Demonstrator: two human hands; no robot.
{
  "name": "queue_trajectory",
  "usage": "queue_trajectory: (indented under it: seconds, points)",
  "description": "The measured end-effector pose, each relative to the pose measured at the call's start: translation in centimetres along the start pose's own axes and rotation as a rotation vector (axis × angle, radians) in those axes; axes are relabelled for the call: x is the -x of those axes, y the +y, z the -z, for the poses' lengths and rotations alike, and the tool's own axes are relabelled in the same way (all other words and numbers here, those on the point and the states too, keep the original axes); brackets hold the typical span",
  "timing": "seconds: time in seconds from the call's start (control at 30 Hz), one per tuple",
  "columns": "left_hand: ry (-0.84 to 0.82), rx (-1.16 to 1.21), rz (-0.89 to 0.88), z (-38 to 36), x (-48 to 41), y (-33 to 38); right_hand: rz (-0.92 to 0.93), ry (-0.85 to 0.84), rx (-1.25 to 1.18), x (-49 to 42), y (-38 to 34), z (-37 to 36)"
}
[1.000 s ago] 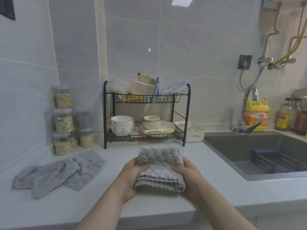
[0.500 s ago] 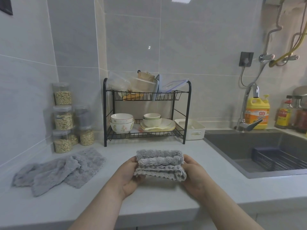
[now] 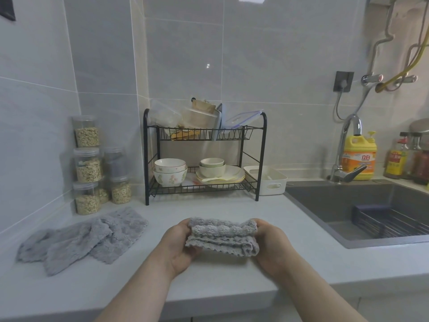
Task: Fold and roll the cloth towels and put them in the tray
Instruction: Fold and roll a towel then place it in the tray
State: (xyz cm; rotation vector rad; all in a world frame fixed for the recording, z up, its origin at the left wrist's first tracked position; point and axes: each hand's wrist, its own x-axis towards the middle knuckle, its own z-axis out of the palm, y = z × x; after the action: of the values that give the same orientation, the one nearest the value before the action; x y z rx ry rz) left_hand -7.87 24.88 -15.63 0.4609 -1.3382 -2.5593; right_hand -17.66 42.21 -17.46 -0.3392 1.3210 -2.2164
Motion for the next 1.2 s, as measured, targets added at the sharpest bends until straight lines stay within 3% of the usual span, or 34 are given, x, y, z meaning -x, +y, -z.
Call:
queue_trajectory:
  seconds: [0.2,0.5,0.63,0.87,1.2]
  points:
    - [0.003,-0.228,-0.065,0.2,0.1,-0.8,0.074,0.039,0.259,0.2,0.6,-0.8]
    - [0.122,-0.224,-0.211,-0.1,0.1,-1.2,0.174,0.136,0.264,1.0,0.4,-0.8]
    - [0.07,-0.185,-0.252,-0.1,0.2,-1.1,0.206,0.112,0.266,0.9,0.5,-0.7]
    - [0.03,-0.189,-0.241,0.2,0.0,-1.6,0.229,0.057,0.261,0.8,0.5,-0.5]
    - [0.026,-0.243,-0.173,0.9,-1.2,-2.1,0.136,0.019,0.587,0.3,0.3,0.5]
